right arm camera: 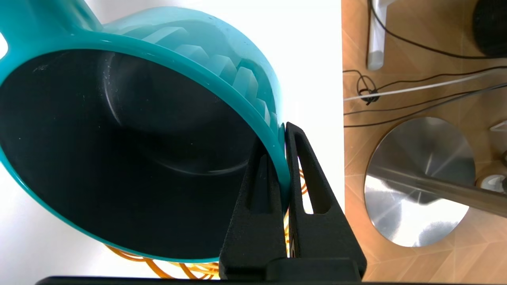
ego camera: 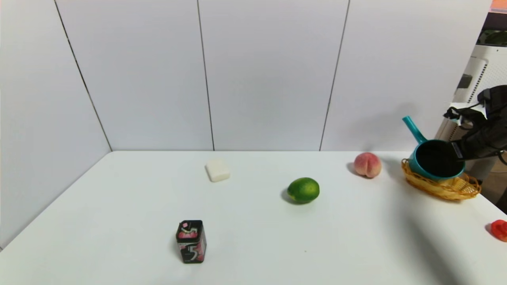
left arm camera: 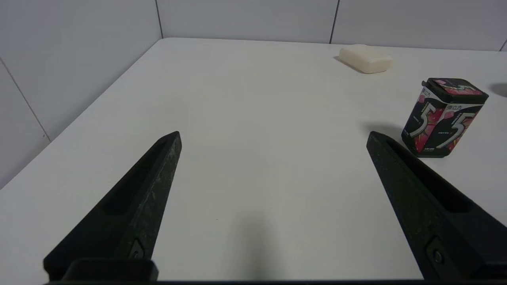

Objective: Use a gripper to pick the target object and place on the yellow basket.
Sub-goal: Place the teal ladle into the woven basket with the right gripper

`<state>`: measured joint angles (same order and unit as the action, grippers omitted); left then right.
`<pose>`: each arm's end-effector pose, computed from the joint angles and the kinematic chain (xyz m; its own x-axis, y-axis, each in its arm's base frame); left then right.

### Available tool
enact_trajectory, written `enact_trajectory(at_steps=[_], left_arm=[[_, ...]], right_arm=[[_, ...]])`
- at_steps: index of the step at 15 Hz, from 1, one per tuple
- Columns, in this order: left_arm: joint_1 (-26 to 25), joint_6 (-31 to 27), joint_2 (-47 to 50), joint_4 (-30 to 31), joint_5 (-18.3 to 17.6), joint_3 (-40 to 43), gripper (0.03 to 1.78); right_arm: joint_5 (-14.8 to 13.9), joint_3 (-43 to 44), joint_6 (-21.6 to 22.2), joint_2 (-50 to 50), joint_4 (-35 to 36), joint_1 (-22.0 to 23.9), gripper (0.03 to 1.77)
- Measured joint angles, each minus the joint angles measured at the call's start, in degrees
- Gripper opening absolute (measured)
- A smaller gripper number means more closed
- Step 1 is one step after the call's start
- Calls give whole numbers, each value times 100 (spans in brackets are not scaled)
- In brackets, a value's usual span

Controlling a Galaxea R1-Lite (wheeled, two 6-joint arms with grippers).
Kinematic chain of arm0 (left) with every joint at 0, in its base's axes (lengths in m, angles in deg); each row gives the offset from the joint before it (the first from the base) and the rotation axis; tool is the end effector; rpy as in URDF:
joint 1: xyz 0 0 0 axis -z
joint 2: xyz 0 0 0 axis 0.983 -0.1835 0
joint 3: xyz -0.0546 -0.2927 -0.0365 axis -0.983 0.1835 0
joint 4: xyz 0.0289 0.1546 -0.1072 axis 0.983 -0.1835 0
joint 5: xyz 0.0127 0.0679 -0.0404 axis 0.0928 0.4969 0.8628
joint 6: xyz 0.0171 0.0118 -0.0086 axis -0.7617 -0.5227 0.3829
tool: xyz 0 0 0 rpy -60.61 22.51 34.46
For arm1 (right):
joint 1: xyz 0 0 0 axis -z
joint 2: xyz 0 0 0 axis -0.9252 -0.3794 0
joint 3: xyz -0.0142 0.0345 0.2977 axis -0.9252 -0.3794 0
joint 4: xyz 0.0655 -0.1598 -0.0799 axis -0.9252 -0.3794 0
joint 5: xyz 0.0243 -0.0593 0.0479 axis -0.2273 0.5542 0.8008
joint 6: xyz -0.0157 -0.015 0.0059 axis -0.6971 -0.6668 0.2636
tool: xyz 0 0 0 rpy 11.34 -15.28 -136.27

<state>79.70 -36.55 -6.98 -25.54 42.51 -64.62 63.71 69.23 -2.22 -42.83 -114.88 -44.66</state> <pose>-0.0228 0.0007 0.0786 0.9992 0.0258 0.0304 -0.0241 0.9982 -0.0555 0.3945 -0.1680 0.1685 0.5693 -0.2455 -0.7846 0.0546 0.9635 -0.2619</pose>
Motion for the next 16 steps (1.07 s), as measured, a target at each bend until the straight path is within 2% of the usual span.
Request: enact_trajectory(at_steps=[4,5,8,10,13,16], left_arm=[[0,-2,0,0,-2,0,169],[0,0,0,0,-2,0,169],[0,0,0,0,-2,0,169],[0,0,0,0,-2,0,169],[0,0,0,0,-2,0,169],[0,0,0,0,-2,0,169]], right_arm=[[0,-15,5,-56,0,-2,11],[2,-24,0,-61,1,-2,19],[0,-33,2,-61,9,-2,68],[9,-34,2,-63,9,-9,91],[9,-33,9,-56,6,-2,117],[7,-33,16,-6,-10,-9,134]])
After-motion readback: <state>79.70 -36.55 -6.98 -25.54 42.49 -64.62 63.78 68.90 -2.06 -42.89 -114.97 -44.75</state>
